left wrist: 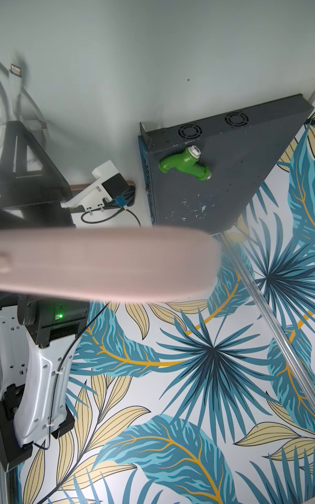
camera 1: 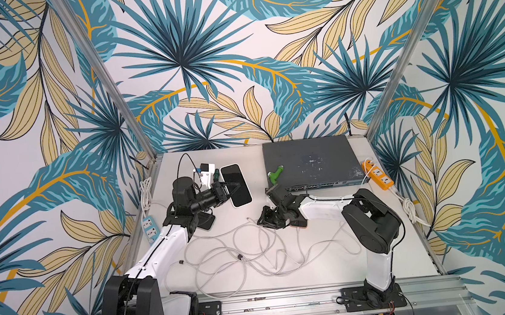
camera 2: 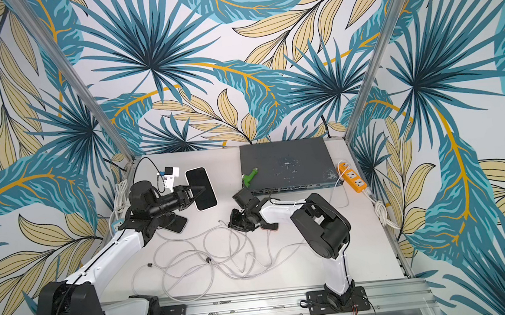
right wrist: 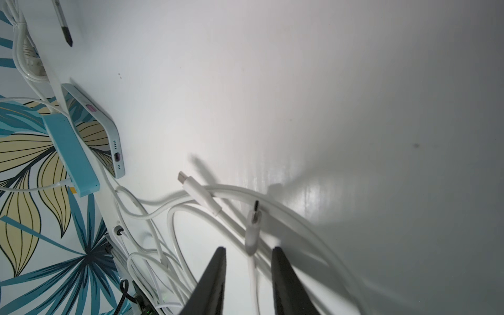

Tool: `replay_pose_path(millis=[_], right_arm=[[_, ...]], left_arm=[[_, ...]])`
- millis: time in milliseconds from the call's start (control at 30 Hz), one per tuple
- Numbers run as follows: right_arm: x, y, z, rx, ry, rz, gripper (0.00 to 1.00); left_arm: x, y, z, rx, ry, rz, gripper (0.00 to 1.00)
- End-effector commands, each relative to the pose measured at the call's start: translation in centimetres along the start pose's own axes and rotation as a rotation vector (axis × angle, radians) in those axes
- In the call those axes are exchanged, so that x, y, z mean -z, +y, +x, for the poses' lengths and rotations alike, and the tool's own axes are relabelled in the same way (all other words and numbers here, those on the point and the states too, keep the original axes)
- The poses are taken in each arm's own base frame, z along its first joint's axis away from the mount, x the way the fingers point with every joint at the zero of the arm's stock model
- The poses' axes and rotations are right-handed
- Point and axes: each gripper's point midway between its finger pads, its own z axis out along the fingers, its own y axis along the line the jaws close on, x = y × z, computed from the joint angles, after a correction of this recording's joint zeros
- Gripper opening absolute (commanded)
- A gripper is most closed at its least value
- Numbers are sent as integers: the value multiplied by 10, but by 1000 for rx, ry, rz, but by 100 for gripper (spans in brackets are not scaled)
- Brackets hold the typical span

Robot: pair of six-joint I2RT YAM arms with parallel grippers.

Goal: Plug the charging cable into the phone
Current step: Pick up the charging cable from the center of the board.

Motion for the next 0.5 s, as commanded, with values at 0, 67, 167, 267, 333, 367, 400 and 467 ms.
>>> replay_pose_path(millis=[0,67,167,267,333,367,400,467], right_arm=[[-4,-7,0,-3,3,46,31],[-5,-9,-2,-5,0,51,30],[-9,-10,-1,-10,11,48,29],[-11,-11,-2,-13,18,48,27],[-13,-11,-1,-12,26,50,26],[-14,-11,-1,-11,31,52,25],[-15,-11,-1,-13,34,56,24],[-16,-13,0,-17,41,60,23]], left_arm=[[6,-19,-6,-77,-19,49,0],[5,-19,-7,-76,-17,50,0],[4,-17,-6,-75,-14,48,0],[3,-15,-5,-73,-11,46,0],[3,-14,-5,-71,-10,45,0],[3,-13,-5,-72,-9,45,0],[3,-13,-4,-72,-7,44,0],[3,-12,-4,-71,-6,44,0]])
